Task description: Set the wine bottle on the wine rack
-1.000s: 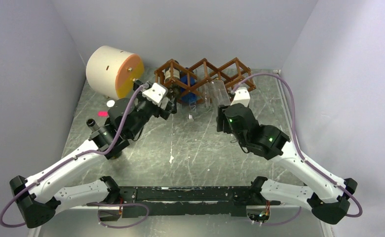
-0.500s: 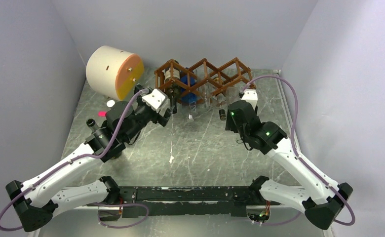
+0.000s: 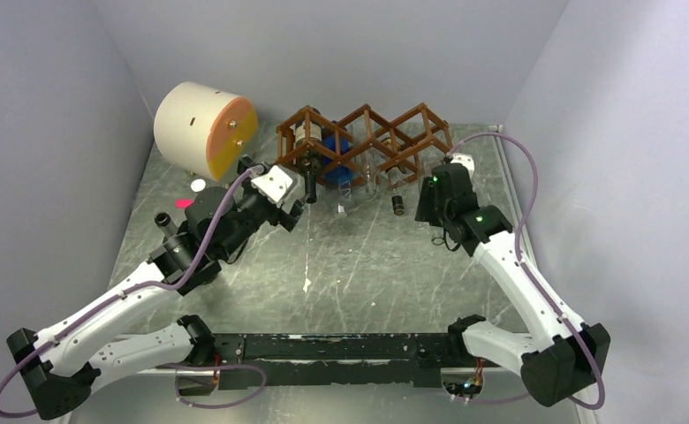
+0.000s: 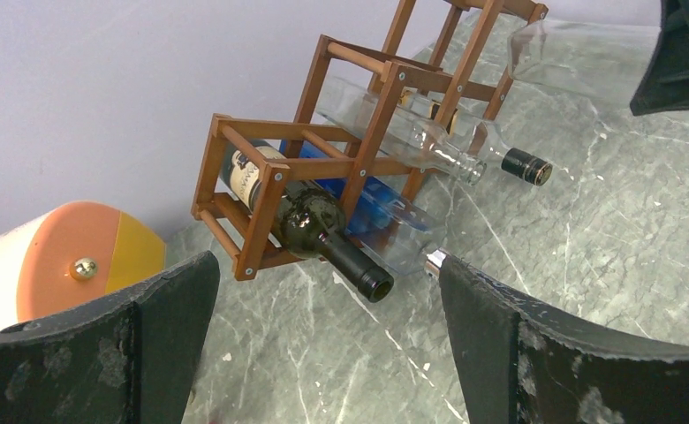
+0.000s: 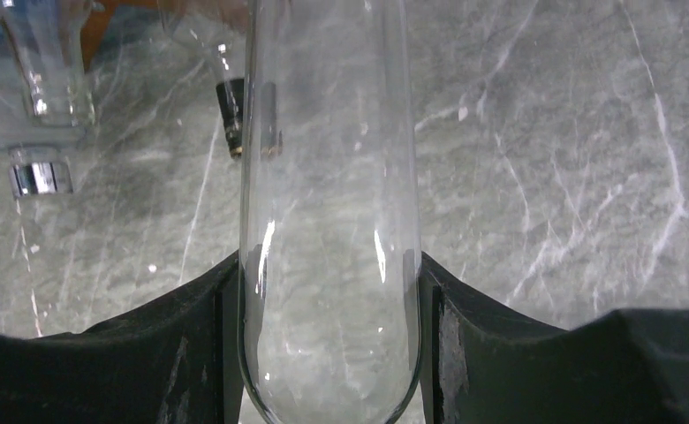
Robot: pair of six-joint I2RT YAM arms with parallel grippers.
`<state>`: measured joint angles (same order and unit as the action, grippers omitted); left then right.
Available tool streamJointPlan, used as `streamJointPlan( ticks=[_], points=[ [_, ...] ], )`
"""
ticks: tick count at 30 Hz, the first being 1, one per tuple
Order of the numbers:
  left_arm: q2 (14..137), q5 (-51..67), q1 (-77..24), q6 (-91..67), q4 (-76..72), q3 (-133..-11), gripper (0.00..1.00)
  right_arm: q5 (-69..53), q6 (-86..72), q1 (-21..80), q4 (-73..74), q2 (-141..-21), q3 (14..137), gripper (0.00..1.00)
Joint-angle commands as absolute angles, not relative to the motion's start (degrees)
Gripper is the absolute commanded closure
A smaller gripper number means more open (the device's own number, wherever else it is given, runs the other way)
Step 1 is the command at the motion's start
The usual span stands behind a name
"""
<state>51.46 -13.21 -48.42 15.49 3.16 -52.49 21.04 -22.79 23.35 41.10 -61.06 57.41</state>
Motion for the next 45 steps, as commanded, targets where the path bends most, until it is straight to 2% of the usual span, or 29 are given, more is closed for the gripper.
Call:
streamJointPlan(
  ticks=[1,13,27,45],
  points=[
    [50.28,-11.63,-48.16,15.95,2.27,-51.7,0.02,15.22,-18.62,19.61,29.82,-61.67,55.78,1.0],
    [49.54,-10.66,-48.15,16.02,1.7,-50.96,0.02,8.04,-16.66,13.93,17.53,-68.08,56.22,1.0],
    [49.52,-9.71,-48.15,15.33,1.25,-50.59,0.02,2.39,-13.81,11.18,-3.23,-72.74,48.91,1.0],
    [50.17,-8.18,-48.17,14.85,1.13,-50.5,0.02,1.11,-8.43,8.91,-9.9,-82.94,54.3,1.0]
  ],
)
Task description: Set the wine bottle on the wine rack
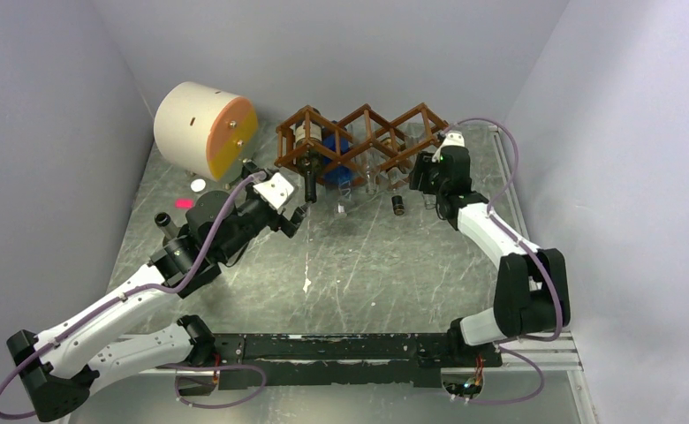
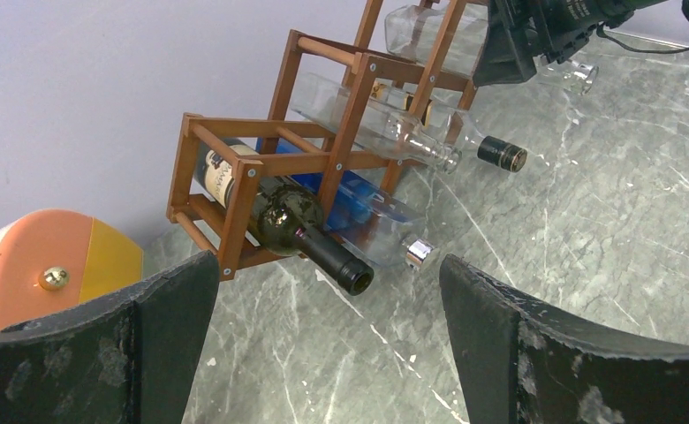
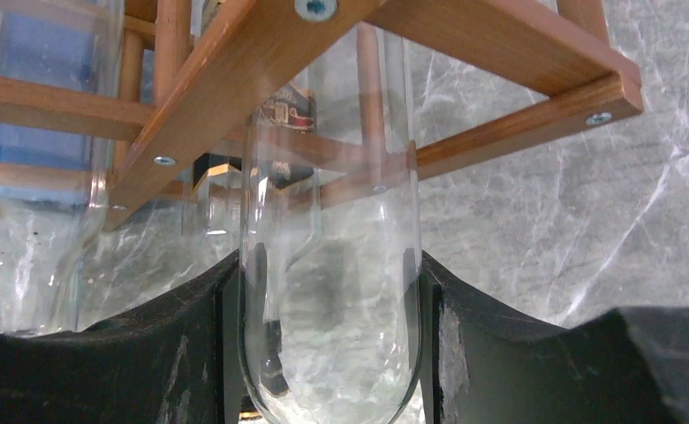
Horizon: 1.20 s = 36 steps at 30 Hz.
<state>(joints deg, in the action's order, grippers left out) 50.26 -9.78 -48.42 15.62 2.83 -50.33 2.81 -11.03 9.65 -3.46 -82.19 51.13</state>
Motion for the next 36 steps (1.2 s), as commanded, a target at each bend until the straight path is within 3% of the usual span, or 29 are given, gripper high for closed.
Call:
streamJointPlan(
  ticks=[1,9,12,21,36],
  points=[
    [50.17,-8.11,-48.17,14.85,1.11,-50.44,0.02,0.98,-8.22,8.76,-10.19,-83.35,54.5,1.0],
    [50.31,-7.89,-48.14,14.77,1.3,-50.41,0.02,-0.63,-5.75,7.77,-10.83,-87.15,57.09,1.0],
    [50.27,-7.91,-48.12,14.85,1.22,-50.37,0.02,-0.83,-5.62,7.32,-8.96,-89.07,60.08,0.95],
    [50.4,-7.82,-48.09,15.01,1.18,-50.26,0.02,-0.44,-3.26,7.21,-9.61,-91.28,61.56,0.72],
    [50.68,-7.67,-48.16,15.03,1.09,-50.13,0.02,3.24,-3.78,7.21,-10.71,-90.54,59.86,0.23]
  ],
)
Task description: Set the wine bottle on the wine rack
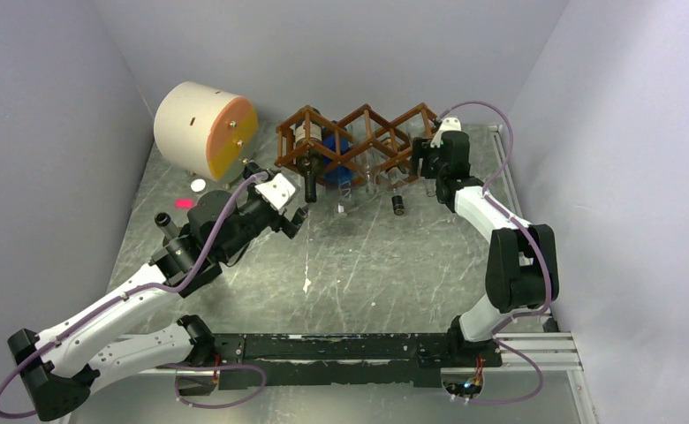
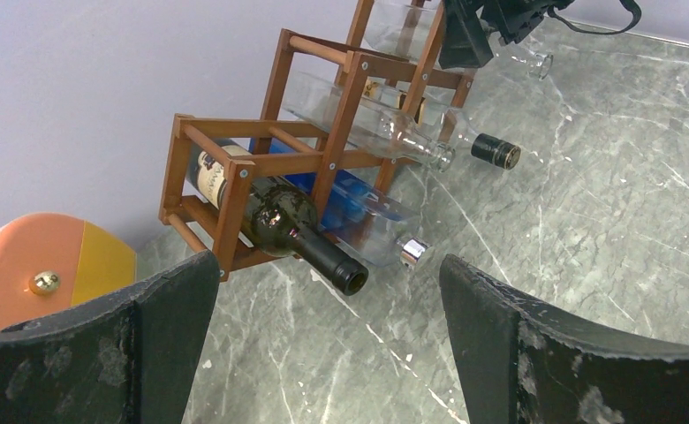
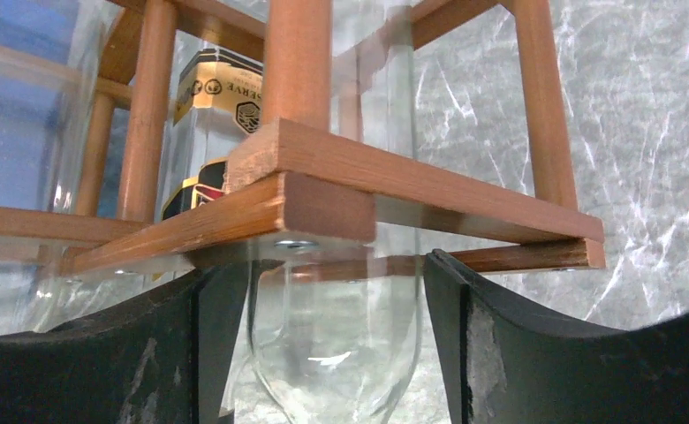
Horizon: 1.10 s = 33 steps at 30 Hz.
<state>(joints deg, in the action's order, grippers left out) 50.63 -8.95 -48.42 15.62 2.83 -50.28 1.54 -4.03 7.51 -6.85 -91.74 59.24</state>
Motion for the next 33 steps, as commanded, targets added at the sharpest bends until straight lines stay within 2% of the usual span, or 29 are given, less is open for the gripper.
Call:
streamJointPlan(
  ticks=[1,7,19,28,33],
  points=[
    [50.71,-7.66,-48.15,15.03,1.14,-50.18,0.02,3.34,-3.78,7.21,-10.77,-90.44,59.79,0.2],
    [50.72,-7.65,-48.14,14.96,1.29,-50.21,0.02,3.39,-4.29,7.21,-9.12,-88.67,59.86,0.15],
    [50.71,-7.21,-48.1,14.77,1.36,-50.41,0.02,6.96,-12.64,7.21,2.86,-79.24,58.02,0.15],
    [50.56,-6.88,-48.16,14.68,1.41,-50.45,0.02,6.87,-17.93,7.2,15.87,-78.82,56.0,0.19],
    [50.71,-6.66,-48.19,14.59,1.53,-50.57,0.02,5.78,-16.5,7.2,15.8,-80.14,55.77,0.32]
  ],
)
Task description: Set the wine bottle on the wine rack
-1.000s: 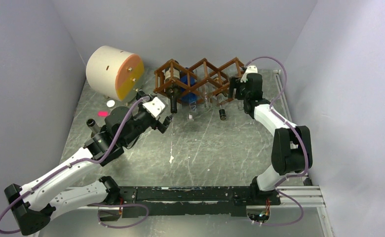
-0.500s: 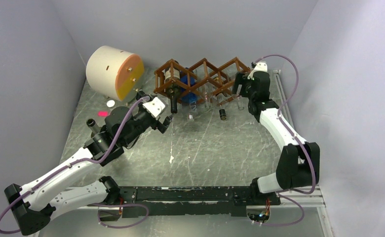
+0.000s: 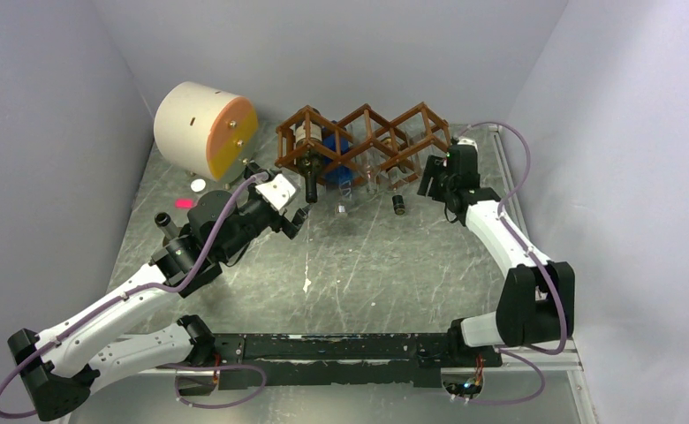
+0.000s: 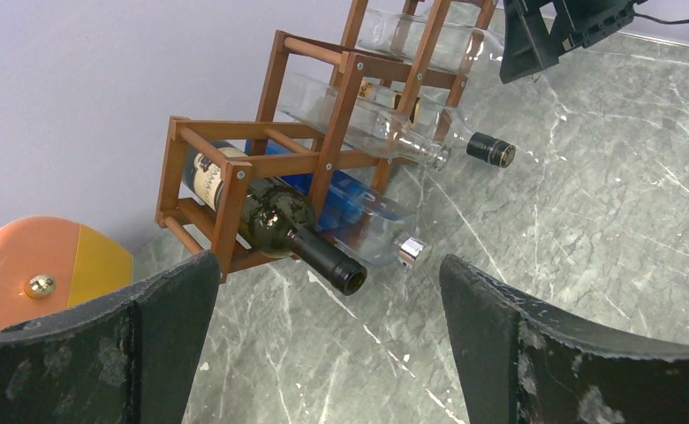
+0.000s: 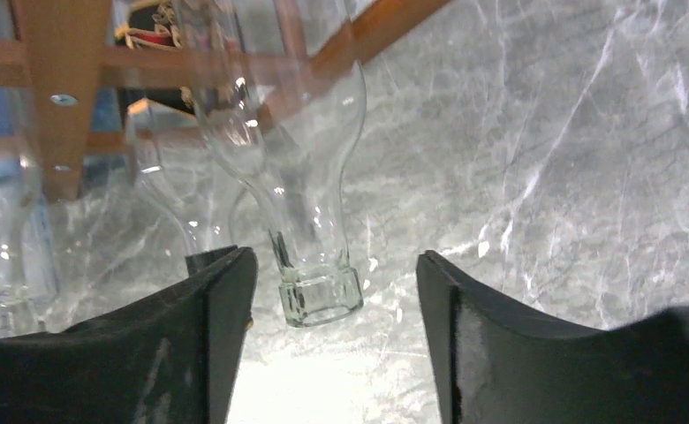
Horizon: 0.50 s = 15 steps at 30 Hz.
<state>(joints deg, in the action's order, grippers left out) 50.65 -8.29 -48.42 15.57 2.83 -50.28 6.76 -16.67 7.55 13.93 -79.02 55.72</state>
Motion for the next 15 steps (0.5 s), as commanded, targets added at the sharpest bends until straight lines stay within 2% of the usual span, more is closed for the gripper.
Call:
streamJointPlan(
  ticks=[1,6,8,15],
  points=[
    [50.69,-6.68,-48.17,14.55,1.53,-50.6,0.02,5.33,-16.26,7.21,15.76,-80.64,56.07,0.35],
    [50.48,-7.07,-48.15,14.68,1.42,-50.45,0.02,4.34,-14.69,7.16,15.14,-83.68,58.35,0.59],
    [50.49,-7.12,-48.17,14.68,1.41,-50.37,0.02,5.13,-14.38,7.2,14.45,-84.46,59.2,0.65],
    [50.38,-7.39,-48.11,14.85,1.33,-50.36,0.02,4.72,-12.64,7.21,12.04,-85.7,60.75,0.69]
  ],
)
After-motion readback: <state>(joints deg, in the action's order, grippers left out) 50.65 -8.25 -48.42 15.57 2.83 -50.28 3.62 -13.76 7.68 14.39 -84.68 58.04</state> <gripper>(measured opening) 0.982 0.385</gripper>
